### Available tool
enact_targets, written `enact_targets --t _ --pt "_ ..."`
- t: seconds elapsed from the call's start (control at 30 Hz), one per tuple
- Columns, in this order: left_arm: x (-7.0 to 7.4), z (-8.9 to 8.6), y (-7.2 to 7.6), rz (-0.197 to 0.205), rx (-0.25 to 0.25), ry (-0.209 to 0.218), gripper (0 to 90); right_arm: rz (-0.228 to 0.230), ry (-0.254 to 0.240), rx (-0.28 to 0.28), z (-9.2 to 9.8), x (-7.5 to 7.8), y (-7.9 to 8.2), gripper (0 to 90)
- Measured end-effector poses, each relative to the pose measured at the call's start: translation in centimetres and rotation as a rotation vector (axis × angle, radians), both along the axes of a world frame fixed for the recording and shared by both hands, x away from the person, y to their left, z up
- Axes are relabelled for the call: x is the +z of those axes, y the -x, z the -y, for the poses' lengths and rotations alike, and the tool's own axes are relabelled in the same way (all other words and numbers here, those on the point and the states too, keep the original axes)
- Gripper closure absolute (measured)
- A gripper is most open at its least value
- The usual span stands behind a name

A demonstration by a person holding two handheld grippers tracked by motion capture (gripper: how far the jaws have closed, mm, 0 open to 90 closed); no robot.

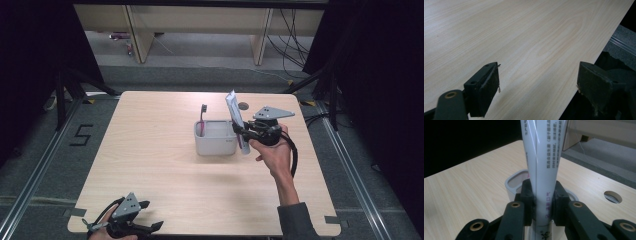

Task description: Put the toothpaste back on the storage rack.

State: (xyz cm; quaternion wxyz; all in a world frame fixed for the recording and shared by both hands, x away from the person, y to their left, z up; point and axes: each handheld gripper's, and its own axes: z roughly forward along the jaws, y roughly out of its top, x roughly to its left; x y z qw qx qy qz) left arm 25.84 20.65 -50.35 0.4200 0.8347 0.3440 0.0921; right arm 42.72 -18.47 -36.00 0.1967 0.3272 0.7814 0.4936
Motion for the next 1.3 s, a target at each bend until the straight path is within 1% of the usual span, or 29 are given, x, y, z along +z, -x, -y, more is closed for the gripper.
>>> enact_targets --t 0.03,0.07,0.1,0.13,0.17,0.2,0.23,0.27,0.33,0.37,0.43,0.47,0.5,0.57,0.6,0.63,0.7,0.73,0.8,0.83,0.87,0.9,0.93,1.0,1.13,1.17,1.2,1.23,1.3 --pt "0.0 -0.1 -0.1 0.005 -0.005 -0.016 17.7 -0.018 -0.003 0.011 -0.1 0.1 -0.1 75.6" --pt "0.0 -0.1 -0.1 0.004 -0.001 -0.008 17.6 0.002 -0.007 0.003 -0.2 0.1 -0.3 75.5" --pt "0.0 -0.1 -0.1 0.002 -0.002 0.002 17.6 -0.022 -0.019 -0.002 -0.4 0.1 -0.3 75.6" --pt "0.1 -0.3 -0.2 0.003 -0.011 -0.020 17.6 -0.005 -0.011 0.002 -0.3 0.1 -0.6 75.6" --pt "0.1 -0.3 -0.2 0.002 -0.012 -0.025 17.6 -0.025 -0.023 -0.009 -0.6 0.0 -0.7 75.5" --pt "0.1 -0.3 -0.2 0.003 -0.012 -0.022 17.6 -0.018 -0.019 0.002 -0.6 0.0 -0.9 75.6" --pt "0.1 -0.3 -0.2 0.001 -0.011 -0.022 17.6 -0.031 -0.023 -0.012 -0.8 0.0 -0.9 75.6" --pt "0.0 -0.1 -0.1 0.005 0.002 0.002 17.6 -0.019 -0.024 0.000 -0.9 0.0 -1.2 75.6" --pt "0.0 -0.1 -0.1 0.002 0.003 0.001 17.6 -0.003 -0.026 -0.004 -1.1 0.0 -1.4 75.5" --pt "0.0 -0.1 -0.1 0.003 0.002 0.001 17.6 -0.026 -0.031 -0.006 -1.3 0.1 -1.4 75.6" --pt "0.0 -0.1 -0.1 0.004 0.002 0.000 17.6 0.002 -0.017 -0.002 -1.4 0.2 -1.8 75.6" --pt "0.0 -0.1 -0.1 0.003 0.002 0.001 17.7 -0.017 -0.033 -0.004 -1.6 0.3 -1.8 75.6" --pt "0.0 -0.1 -0.1 0.003 0.001 0.000 17.6 0.014 -0.030 -0.009 -1.7 0.2 -2.0 75.6" --pt "0.0 -0.1 -0.1 0.003 -0.002 0.002 17.6 -0.018 -0.042 -0.001 -2.0 0.4 -2.1 75.6" --pt "0.0 -0.1 -0.1 0.003 0.000 0.008 17.6 -0.002 -0.046 0.013 -2.1 0.3 -2.4 75.6" --pt "0.0 -0.1 -0.1 0.008 -0.003 -0.002 17.6 -0.008 -0.040 -0.001 -2.2 0.3 -2.4 75.5" --pt "0.0 0.0 -0.1 0.007 -0.001 0.013 17.7 -0.013 -0.042 0.007 -2.5 0.4 -2.6 75.6" --pt "0.0 -0.2 -0.2 0.010 -0.009 -0.014 17.6 -0.003 -0.049 0.004 -2.6 0.4 -2.8 75.5" --pt "0.0 -0.2 -0.2 0.013 -0.002 -0.018 17.7 0.000 -0.051 0.000 -2.9 0.5 -3.0 75.5" --pt "0.0 -0.2 -0.2 0.013 -0.002 -0.018 17.7 -0.022 -0.058 0.014 -3.2 0.5 -3.1 75.6" --pt "0.0 -0.1 -0.1 0.008 0.000 0.015 17.7 -0.012 -0.055 0.004 -3.3 0.5 -3.2 75.6" --pt "0.0 -0.1 -0.1 0.007 0.000 0.012 17.6 -0.025 -0.059 0.004 -3.4 0.6 -3.3 75.5" --pt "0.1 -0.1 0.0 0.006 0.002 0.009 17.6 0.004 -0.045 0.007 -3.4 0.6 -3.5 75.5" --pt "0.1 -0.1 0.0 0.006 -0.001 0.005 17.6 -0.018 -0.058 0.012 -3.7 0.7 -3.5 75.6" --pt "0.0 0.0 -0.1 0.006 0.000 0.017 17.6 -0.015 -0.065 0.011 -4.1 0.8 -3.8 75.6" --pt "0.0 0.0 0.0 0.005 0.000 0.016 17.6 -0.022 -0.063 0.008 -4.1 0.9 -3.9 75.6" --pt "0.0 -0.2 -0.2 0.009 -0.011 -0.015 17.6 -0.004 -0.058 0.009 -4.2 0.9 -4.1 75.6" --pt "0.0 0.0 -0.1 0.007 0.000 0.012 17.6 -0.023 -0.074 0.002 -4.3 0.9 -4.1 75.5" --pt "0.0 -0.1 -0.1 0.007 -0.001 0.017 17.6 -0.012 -0.070 0.006 -4.4 0.9 -4.4 75.6"
